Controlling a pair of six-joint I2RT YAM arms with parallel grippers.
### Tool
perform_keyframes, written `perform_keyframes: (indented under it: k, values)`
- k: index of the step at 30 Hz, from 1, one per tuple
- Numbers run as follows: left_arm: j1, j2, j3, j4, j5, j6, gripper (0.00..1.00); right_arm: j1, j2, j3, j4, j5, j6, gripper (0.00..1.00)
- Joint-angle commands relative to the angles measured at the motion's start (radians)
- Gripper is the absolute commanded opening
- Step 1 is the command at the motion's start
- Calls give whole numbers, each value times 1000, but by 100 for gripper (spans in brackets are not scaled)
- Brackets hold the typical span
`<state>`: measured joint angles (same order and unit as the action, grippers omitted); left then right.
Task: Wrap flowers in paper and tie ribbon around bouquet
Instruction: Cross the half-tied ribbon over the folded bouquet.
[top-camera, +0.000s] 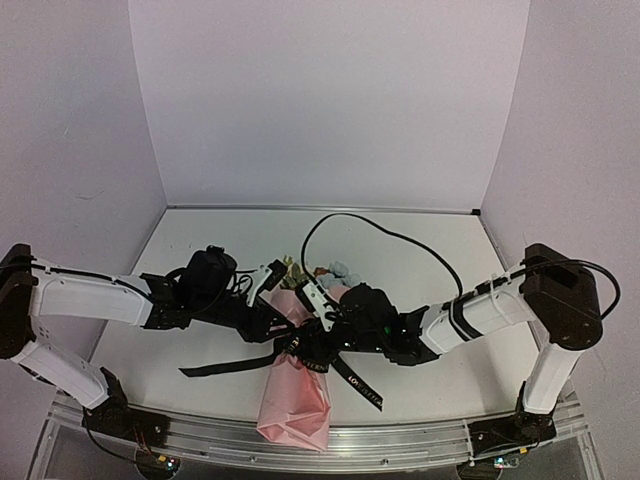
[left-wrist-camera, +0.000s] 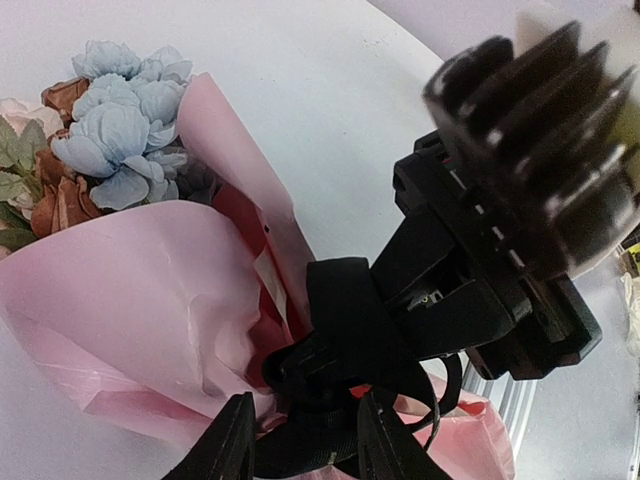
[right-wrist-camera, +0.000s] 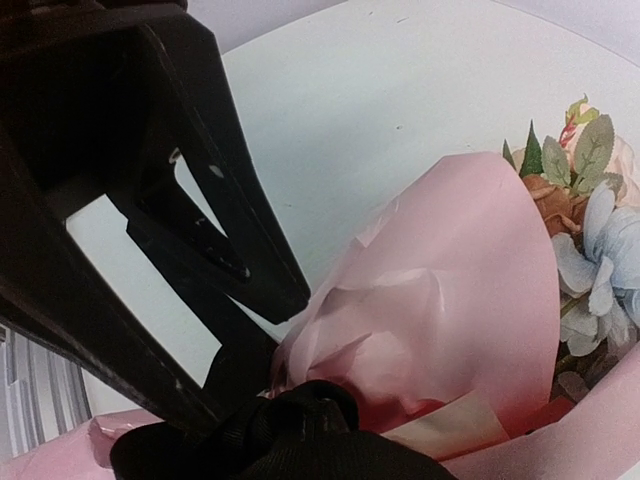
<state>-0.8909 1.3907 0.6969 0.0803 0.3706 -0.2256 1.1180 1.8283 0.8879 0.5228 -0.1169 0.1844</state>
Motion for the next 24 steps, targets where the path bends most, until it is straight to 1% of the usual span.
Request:
perform_keyframes:
  k: [1,9,18,24]
  values:
    - [3,0,-7,50,20,-16,38,6,-62,18,37,4,-13,0]
    - [3,-10,-15,74,21,-30,42,6,-66,30,34,0,-5,0]
    - [4,26,-12,85,33,-40,37,6,-53,36,36,-1,13,0]
    - [4,47,-6,97,40,-51,37,7,-61,47,36,-8,11,0]
